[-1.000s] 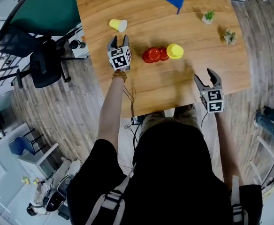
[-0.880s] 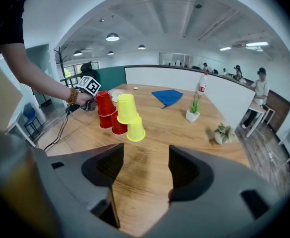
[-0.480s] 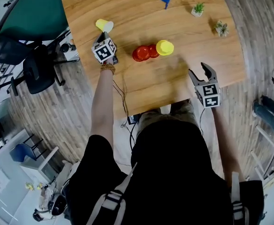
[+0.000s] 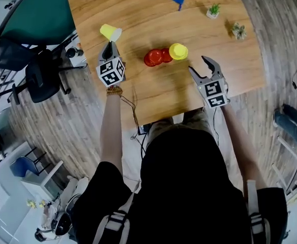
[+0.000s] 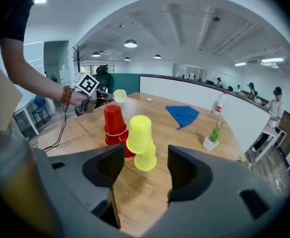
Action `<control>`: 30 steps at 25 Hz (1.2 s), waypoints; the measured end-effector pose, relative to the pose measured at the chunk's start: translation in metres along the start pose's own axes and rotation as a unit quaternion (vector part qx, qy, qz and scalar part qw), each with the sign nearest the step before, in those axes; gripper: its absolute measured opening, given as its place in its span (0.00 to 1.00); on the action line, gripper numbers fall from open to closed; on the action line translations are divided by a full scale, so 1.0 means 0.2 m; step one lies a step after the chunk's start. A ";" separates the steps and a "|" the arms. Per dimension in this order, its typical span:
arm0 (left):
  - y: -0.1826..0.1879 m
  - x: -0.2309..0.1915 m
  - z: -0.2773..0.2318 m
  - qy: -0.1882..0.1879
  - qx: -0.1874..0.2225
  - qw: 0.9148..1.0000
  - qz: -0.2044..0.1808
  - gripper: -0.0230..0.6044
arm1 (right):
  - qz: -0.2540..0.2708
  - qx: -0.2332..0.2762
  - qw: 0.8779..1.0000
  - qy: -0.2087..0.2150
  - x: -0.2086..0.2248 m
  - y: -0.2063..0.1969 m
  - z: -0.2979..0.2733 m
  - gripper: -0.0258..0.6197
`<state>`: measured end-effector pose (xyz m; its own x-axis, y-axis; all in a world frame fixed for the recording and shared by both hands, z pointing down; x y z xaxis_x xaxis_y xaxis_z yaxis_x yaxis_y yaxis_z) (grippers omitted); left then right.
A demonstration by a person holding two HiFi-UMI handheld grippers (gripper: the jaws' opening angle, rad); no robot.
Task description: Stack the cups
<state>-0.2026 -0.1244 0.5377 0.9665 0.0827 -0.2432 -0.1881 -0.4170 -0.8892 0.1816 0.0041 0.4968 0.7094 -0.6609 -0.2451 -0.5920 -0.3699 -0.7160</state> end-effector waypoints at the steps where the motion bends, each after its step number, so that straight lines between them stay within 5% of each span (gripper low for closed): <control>1: 0.02 0.03 0.05 -0.011 0.008 1.000 -0.009 0.09 | 0.002 0.007 1.000 0.001 0.00 0.04 -0.02 0.48; 6: 0.09 0.18 0.31 -0.050 0.046 0.997 -0.031 0.09 | 0.004 0.025 1.000 0.006 -0.01 0.15 -0.13 0.48; 13: 0.05 0.32 0.56 -0.052 0.065 0.995 -0.047 0.09 | -0.001 0.018 1.000 0.016 -0.03 0.14 -0.25 0.48; 25: 0.05 0.32 0.63 -0.063 0.070 0.994 -0.049 0.09 | -0.009 0.023 0.999 0.029 -0.09 0.14 -0.26 0.47; 30: 0.08 0.43 0.64 -0.109 0.084 0.988 -0.072 0.09 | -0.009 0.033 0.999 0.007 -0.05 0.15 -0.18 0.48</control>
<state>-0.1446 -0.0072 0.4528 0.9283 0.3300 -0.1714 -0.0962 -0.2322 -0.9679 0.1439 -0.0243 0.5013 0.7142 -0.6639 -0.2220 -0.5518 -0.3389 -0.7620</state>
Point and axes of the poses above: the fingertips, and each gripper's own axes: z backward along the fingers, x to its right, y out of its top, the point moved 10 cm from there along z, backward along the fingers, and after that the axes turned 11 degrees about z, right-handed, at the moved point
